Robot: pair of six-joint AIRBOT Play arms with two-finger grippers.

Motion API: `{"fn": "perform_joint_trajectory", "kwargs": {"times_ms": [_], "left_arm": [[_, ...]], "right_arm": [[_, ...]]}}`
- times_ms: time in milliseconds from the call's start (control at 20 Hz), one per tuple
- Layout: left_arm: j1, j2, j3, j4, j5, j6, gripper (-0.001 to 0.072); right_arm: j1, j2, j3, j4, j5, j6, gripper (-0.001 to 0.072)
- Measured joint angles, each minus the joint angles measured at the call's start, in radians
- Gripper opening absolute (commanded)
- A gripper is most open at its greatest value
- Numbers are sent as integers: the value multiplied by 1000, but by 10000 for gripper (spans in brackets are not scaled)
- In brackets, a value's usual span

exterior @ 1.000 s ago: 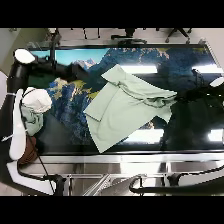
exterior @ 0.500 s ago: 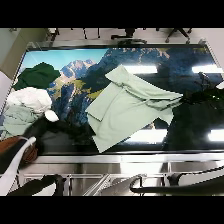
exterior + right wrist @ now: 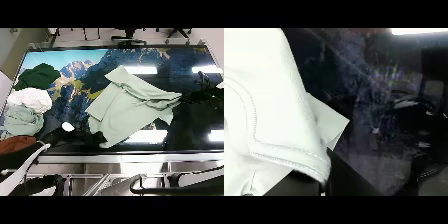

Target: Fold the shirts.

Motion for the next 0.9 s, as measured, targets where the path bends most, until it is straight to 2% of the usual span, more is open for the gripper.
{"fn": "perform_joint_trajectory", "kwargs": {"times_ms": [150, 450, 700, 900], "left_arm": [[31, -51, 112, 34, 4, 35, 11], [238, -73, 327, 201, -204, 33, 11], [419, -76, 428, 280, -330, 34, 11], [509, -76, 497, 358, -420, 69, 11]], "right_arm": [[-1, 0, 0, 1, 18, -2, 17], [-1, 15, -43, -47, 113, 77, 16], [-11, 134, -171, -48, 158, 117, 16], [-55, 206, -202, -54, 307, 143, 17]]}}
